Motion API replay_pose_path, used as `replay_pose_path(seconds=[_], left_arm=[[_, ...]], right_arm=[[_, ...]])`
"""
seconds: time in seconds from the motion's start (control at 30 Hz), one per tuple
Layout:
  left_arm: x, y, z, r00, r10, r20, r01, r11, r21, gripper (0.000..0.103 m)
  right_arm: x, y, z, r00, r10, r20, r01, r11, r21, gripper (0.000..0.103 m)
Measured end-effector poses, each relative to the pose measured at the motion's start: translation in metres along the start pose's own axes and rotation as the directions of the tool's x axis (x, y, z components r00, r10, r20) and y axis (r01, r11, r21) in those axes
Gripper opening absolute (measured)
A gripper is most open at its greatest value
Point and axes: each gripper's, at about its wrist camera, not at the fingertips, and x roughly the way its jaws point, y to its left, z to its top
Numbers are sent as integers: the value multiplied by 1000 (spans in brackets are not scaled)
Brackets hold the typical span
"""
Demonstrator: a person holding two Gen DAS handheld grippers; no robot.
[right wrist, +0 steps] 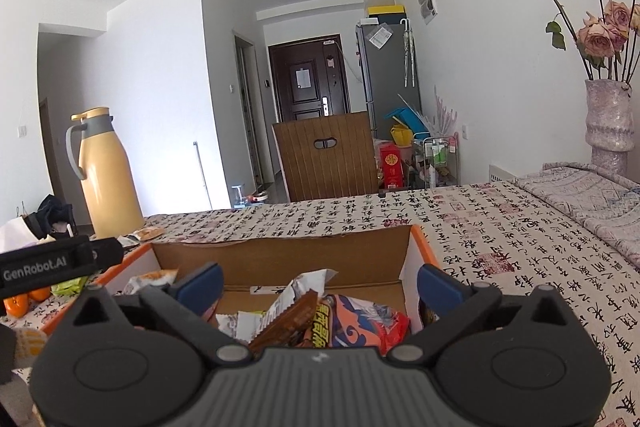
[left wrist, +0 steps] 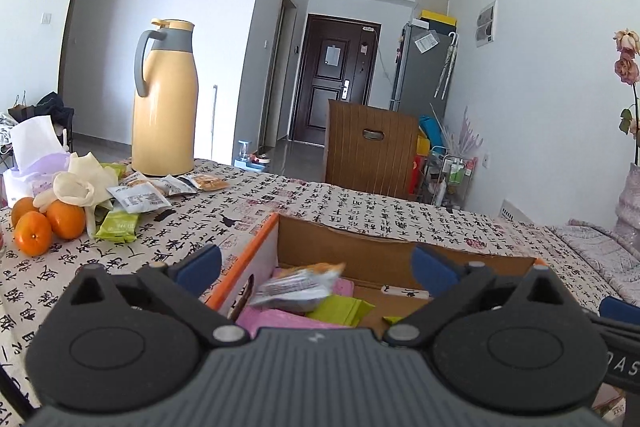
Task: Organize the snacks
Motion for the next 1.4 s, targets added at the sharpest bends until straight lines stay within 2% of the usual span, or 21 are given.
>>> replay_pose_path(seconds=[0.2,0.47,0.73,0.9,1.07,1.27,1.4], left_arm=[[-11,0,11,1000,-14,-10,14,1000,-22,103],[-40,9,28,997,-70,-9,70,996,-55,103],[-75,27,19,992,-115,-43,113,993,-40,103],[-90,42,1,989,-118,-94,118,993,-10,103],[-101,55,-19,982,-113,-151,114,994,-1,103],[-111,67,-50,964,-119,-237,127,992,20,103],[-112,76,-71,944,-125,-304,136,991,14,103]], right_arm=[[-12,3,10,1000,9,26,-8,1000,-18,103],[-43,15,17,998,41,47,-37,997,-73,103],[-82,17,6,997,63,37,-59,994,-95,103],[-102,18,-9,998,69,-9,-69,992,-104,103],[-111,19,-30,992,70,-105,-79,993,-88,103],[-121,21,-64,973,84,-214,-102,992,-74,103],[-123,25,-80,962,81,-261,-103,992,-72,103]])
